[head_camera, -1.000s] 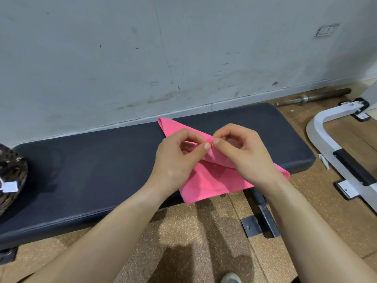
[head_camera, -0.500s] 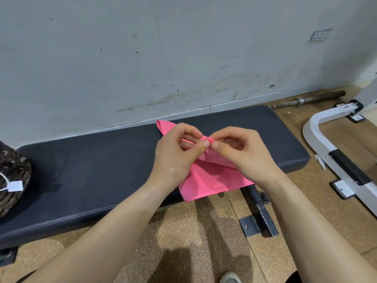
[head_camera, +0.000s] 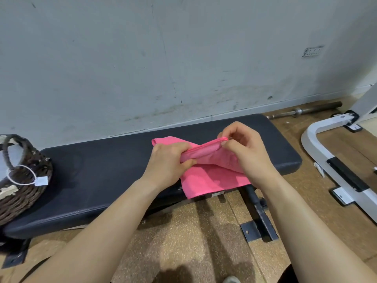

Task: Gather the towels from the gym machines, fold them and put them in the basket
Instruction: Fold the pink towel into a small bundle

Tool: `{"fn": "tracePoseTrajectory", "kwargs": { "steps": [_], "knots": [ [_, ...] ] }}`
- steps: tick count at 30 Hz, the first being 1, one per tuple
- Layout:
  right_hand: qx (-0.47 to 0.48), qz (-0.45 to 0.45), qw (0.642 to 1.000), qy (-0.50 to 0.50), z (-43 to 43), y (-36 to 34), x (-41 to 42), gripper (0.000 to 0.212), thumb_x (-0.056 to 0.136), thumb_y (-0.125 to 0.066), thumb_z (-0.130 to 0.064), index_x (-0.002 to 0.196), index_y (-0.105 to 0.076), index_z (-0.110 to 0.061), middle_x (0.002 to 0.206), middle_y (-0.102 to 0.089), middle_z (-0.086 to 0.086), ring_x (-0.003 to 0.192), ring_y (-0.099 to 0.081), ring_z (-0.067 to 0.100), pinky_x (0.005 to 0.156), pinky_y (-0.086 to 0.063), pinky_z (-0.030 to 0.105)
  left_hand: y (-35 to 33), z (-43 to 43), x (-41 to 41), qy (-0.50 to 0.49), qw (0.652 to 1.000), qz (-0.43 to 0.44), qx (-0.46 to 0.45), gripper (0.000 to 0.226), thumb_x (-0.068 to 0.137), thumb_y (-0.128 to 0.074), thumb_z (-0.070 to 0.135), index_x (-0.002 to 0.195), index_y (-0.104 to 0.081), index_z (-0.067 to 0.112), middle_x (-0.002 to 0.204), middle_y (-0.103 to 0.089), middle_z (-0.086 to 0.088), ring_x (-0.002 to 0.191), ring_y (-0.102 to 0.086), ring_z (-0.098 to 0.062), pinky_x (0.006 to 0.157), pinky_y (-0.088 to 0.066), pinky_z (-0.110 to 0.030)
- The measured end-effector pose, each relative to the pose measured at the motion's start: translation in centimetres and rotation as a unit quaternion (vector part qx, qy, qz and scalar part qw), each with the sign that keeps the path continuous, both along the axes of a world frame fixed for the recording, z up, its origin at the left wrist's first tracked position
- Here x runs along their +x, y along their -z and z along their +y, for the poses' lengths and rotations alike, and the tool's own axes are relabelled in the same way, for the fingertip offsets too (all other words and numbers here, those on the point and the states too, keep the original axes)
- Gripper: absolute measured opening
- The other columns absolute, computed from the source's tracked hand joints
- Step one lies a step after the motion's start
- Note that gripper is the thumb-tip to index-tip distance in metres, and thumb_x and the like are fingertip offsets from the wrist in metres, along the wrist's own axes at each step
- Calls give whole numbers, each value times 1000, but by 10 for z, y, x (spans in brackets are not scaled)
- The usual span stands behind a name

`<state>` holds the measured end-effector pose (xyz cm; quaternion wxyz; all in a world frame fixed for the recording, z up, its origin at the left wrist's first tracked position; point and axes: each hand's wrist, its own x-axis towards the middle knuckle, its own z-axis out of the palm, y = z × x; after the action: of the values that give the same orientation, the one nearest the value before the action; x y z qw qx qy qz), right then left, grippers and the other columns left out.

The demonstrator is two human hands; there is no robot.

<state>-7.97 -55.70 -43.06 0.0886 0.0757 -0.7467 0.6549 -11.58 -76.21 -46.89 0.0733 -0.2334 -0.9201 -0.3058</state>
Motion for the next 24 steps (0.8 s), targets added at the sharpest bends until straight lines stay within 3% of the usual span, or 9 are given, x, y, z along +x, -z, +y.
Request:
{"fn": "tracePoseTrajectory", "kwargs": {
  "steps": [4,8,13,19,22,24],
  "knots": [
    [-38,6,999,5,-9,-9,7,9,73,-52,0,74,-58,-8,77,-62,4,77,-57,14,71,-45,26,9,-36,2,-72,995,-44,-58,37,90,-67,31,66,-42,44,60,-51,16,63,-47,-6,90,-43,-42],
    [-52,2,997,50,-15,-18,10,12,70,-51,-3,69,-58,-13,75,-59,7,77,-53,18,73,-41,31,8,-71,14,-120,988,-100,-14,14,94,-60,33,85,-58,44,78,-63,23,84,-57,-9,96,-42,-42],
    [-59,-17,990,124,-24,-41,12,14,75,-52,-6,69,-56,-19,66,-51,-10,68,-45,5,67,-35,25,-12,-116,32,-161,978,-103,86,16,93,-64,19,95,-66,35,92,-69,17,93,-63,-11,84,-45,-31],
    [-29,-43,992,112,-34,-65,20,9,74,-56,-17,68,-57,-24,68,-55,-9,70,-48,13,66,-37,30,-66,-166,51,-185,973,-55,128,14,96,-61,11,107,-69,15,96,-67,2,96,-60,-18,83,-40,-27],
    [-7,-69,994,86,-42,-64,23,16,86,-57,-18,74,-57,-28,67,-53,-7,67,-46,16,63,-34,34,-93,-185,58,-190,965,-44,175,13,95,-63,12,98,-67,24,93,-68,3,89,-61,-14,82,-44,-26],
    [25,-76,995,63,-45,-62,24,14,90,-59,-23,79,-58,-31,64,-50,-8,61,-44,13,64,-32,34,-104,-195,62,-206,962,-30,176,16,94,-66,15,92,-66,31,89,-67,12,80,-60,0,75,-44,-18]
  ]
}}
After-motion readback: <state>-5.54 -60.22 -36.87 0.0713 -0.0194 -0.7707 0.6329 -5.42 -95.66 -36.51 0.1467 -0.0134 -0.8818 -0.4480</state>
